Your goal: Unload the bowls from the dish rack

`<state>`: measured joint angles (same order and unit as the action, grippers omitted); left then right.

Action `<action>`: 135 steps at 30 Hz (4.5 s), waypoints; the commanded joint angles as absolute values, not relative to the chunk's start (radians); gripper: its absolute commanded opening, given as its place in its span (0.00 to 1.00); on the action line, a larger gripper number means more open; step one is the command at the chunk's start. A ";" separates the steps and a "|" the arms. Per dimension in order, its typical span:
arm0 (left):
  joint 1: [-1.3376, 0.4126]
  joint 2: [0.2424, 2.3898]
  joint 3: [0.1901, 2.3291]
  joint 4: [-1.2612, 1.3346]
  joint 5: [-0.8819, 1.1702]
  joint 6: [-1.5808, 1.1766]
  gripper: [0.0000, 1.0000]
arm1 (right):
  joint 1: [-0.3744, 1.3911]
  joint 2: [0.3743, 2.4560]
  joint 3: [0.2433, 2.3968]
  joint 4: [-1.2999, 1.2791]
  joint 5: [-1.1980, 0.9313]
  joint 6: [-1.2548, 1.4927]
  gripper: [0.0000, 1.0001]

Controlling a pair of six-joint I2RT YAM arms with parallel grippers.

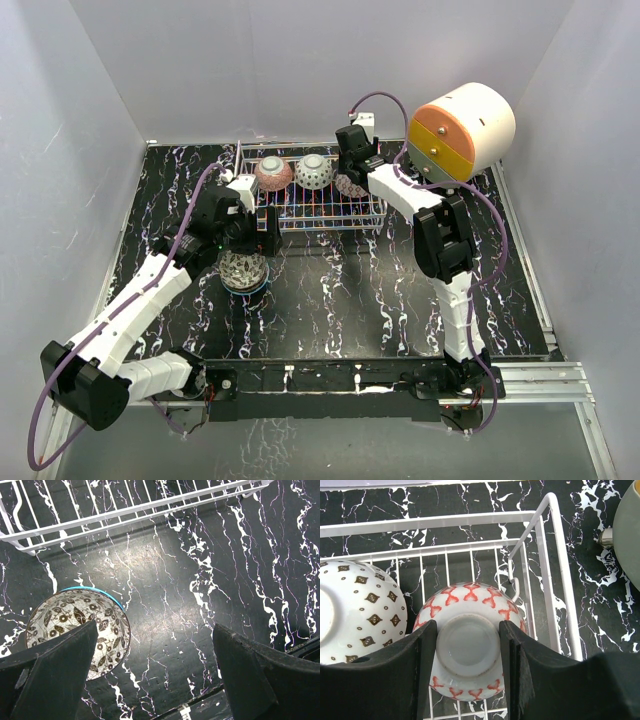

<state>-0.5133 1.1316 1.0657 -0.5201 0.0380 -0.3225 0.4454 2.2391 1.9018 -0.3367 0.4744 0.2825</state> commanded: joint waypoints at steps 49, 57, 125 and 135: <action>-0.338 1.783 1.092 0.797 0.611 -0.987 0.97 | 0.322 1.889 1.664 -0.081 -0.226 0.678 0.22; -0.339 1.862 1.085 0.980 0.625 -1.100 0.97 | 0.322 1.837 1.622 -0.050 -0.274 0.698 0.22; -0.368 1.542 1.382 0.056 0.691 -0.551 0.00 | 0.218 1.547 1.292 -0.003 -0.223 0.684 0.54; -0.455 1.420 1.568 -0.767 0.251 -0.268 0.00 | 0.216 1.549 1.245 0.000 -0.229 0.673 0.55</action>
